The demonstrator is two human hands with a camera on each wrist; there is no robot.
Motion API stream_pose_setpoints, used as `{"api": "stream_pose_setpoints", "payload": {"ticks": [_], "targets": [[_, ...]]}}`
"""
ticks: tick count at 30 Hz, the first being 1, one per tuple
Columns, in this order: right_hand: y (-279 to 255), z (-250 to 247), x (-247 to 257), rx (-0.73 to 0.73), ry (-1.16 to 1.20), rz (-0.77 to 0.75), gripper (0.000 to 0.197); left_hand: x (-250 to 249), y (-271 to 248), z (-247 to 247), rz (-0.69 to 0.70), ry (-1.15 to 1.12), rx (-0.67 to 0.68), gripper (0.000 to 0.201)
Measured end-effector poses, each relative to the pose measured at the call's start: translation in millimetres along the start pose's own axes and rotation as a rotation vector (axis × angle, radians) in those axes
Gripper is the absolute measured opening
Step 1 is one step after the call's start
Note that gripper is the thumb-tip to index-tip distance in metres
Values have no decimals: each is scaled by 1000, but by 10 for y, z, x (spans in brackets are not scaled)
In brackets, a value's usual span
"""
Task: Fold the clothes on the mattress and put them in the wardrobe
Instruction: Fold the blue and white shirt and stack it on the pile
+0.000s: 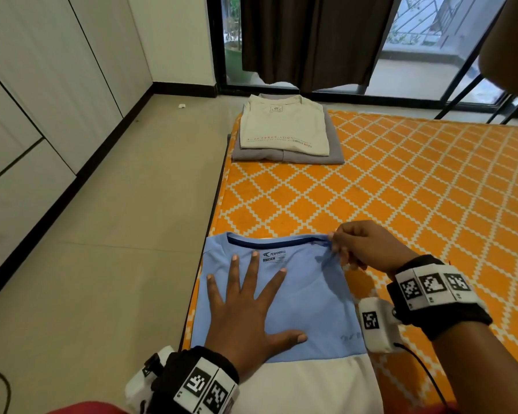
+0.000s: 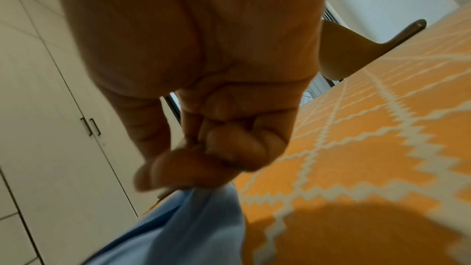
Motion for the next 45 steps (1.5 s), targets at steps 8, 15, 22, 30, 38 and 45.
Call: {"api": "stream_pose_setpoints", "payload": {"ticks": [8, 15, 22, 30, 38, 45], "targets": [[105, 52, -222, -67, -134, 108, 15, -50, -21, -79, -30, 18, 120, 100], [-366, -282, -126, -613, 225, -38, 13, -80, -78, -97, -41, 23, 37, 96], [-797, -118, -19, -738, 586, -3, 12, -736, -456, 253, 152, 264, 155, 101], [-607, 559, -188, -330, 305, 272, 35, -614, -833, 183, -4, 328, 246, 98], [-325, 962, -133, 98, -442, 341, 77, -304, -751, 294, -165, 178, 149, 167], [-24, 783, 49, -30, -337, 118, 76, -259, -306, 95, -155, 150, 185, 107]]}}
Point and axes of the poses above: each hand's wrist, its own y-axis towards the middle knuckle, its own z-axis out of the palm, x = y × z, the point moved 5 cm from there along y, towards the middle knuckle, and after that the axes turned 12 degrees about x, right-handed, at the moved point
